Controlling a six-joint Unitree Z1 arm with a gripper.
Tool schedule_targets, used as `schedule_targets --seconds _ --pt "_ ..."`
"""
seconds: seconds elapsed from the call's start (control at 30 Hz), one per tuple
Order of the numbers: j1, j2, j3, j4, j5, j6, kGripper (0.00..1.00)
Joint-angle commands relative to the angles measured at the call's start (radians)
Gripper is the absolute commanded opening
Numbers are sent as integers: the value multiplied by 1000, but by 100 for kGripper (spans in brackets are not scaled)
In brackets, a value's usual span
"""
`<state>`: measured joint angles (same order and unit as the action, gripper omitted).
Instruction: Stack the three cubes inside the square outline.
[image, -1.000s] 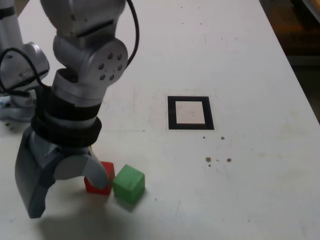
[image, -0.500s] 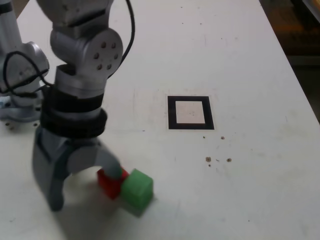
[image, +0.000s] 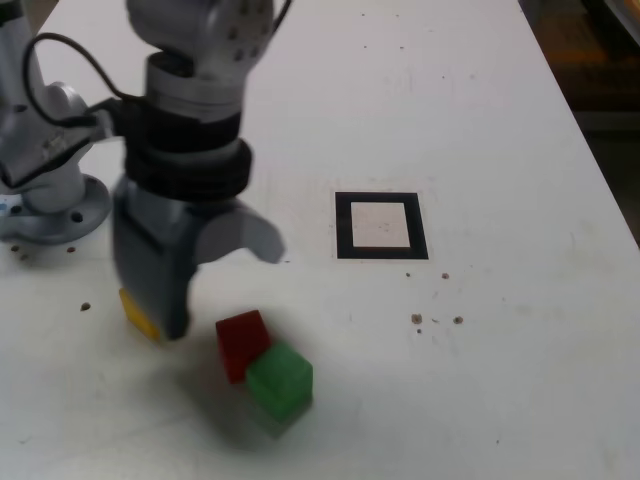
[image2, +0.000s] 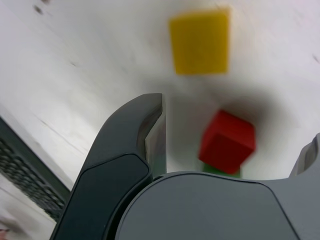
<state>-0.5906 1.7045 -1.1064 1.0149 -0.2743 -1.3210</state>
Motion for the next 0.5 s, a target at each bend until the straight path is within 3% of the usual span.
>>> schedule_targets --seconds 0.0,0.47 --pt "7 10 -7 3 14 0 100" --pt "1 24 63 -48 29 2 100"
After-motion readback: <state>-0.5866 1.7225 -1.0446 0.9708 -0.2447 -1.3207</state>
